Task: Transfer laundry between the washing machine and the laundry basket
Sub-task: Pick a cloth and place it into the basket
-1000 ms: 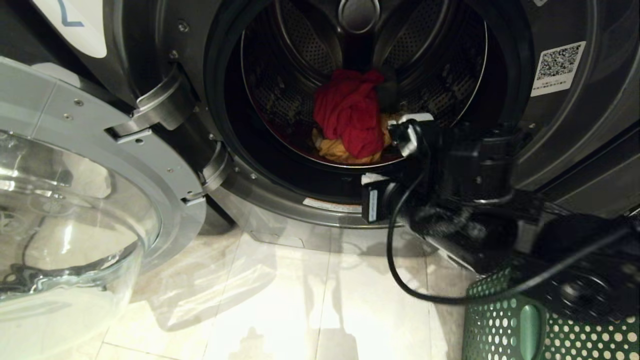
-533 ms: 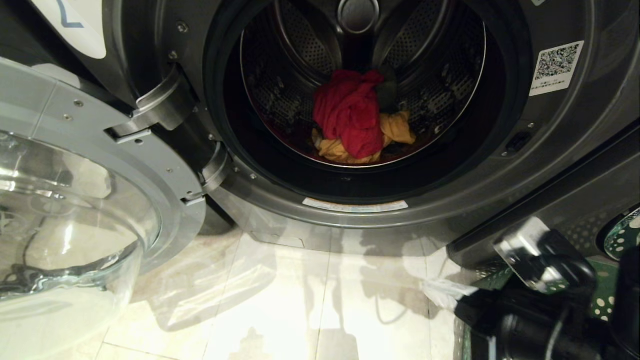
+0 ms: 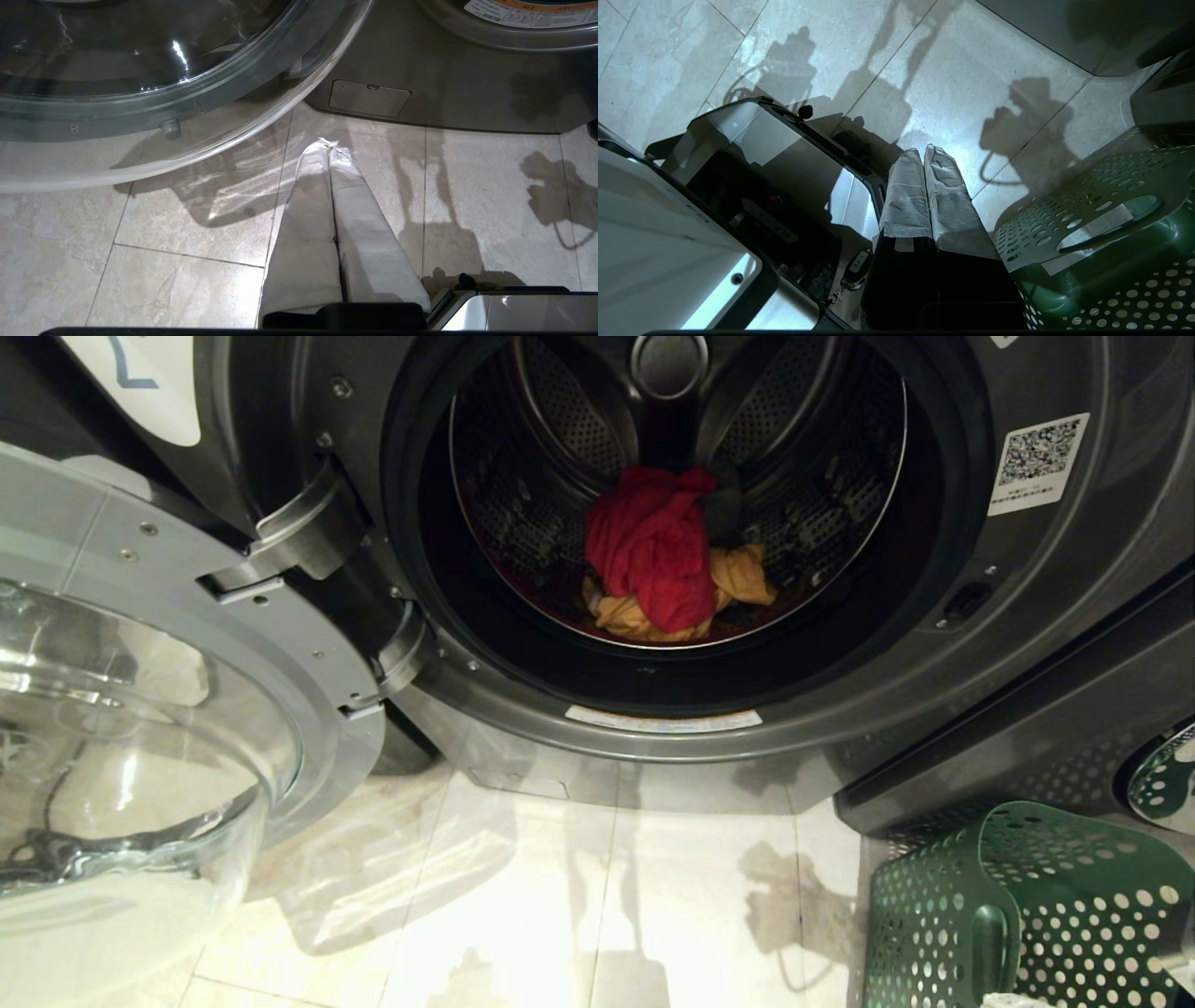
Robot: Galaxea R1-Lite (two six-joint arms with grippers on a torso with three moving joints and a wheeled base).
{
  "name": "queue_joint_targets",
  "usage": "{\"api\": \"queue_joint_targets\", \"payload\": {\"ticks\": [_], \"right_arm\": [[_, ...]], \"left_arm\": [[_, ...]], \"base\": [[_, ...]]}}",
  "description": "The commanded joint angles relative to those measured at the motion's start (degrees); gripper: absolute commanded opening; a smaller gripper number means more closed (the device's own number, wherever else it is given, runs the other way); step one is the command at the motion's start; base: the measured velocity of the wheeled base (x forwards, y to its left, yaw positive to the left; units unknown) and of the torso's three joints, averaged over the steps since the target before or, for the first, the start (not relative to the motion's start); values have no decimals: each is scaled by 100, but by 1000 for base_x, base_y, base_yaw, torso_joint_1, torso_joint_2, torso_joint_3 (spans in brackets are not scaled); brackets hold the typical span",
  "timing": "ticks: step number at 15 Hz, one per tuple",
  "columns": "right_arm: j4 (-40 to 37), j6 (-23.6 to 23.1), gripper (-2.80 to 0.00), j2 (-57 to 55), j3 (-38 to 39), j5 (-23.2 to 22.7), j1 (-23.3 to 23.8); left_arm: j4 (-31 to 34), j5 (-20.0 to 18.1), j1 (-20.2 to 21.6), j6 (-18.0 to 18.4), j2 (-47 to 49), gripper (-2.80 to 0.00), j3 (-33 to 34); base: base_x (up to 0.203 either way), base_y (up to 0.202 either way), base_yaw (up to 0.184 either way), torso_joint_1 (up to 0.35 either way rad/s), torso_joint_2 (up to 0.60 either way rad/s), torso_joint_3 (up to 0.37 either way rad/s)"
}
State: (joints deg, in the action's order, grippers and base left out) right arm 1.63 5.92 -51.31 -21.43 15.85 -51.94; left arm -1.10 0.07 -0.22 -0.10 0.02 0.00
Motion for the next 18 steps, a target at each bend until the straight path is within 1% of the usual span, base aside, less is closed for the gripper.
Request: {"api": "queue_joint_targets", "payload": {"ticks": [1,7,8,16,18], "right_arm": [[-5,9,-280,156,104,15,40],[-5,5,-280,81,49,6,88],[3,5,-280,28,35,6,88],[4,4,-280,33,16,24,88],[4,-4,-280,33,-2,32,88]], "left_arm": [[-5,1,-4,-8,-2,-280,35],[-5,1,-4,-8,-2,-280,35],[-5,1,-4,-8,-2,-280,35],[-5,1,-4,-8,-2,-280,35],[-5,1,-4,-8,-2,-280,35]], "base": [[0,0,0,0,0,0],[0,0,0,0,0,0],[-2,95,-7,2,6,-1],[0,188,-2,1,0,1],[0,83,2,4,0,2]]}}
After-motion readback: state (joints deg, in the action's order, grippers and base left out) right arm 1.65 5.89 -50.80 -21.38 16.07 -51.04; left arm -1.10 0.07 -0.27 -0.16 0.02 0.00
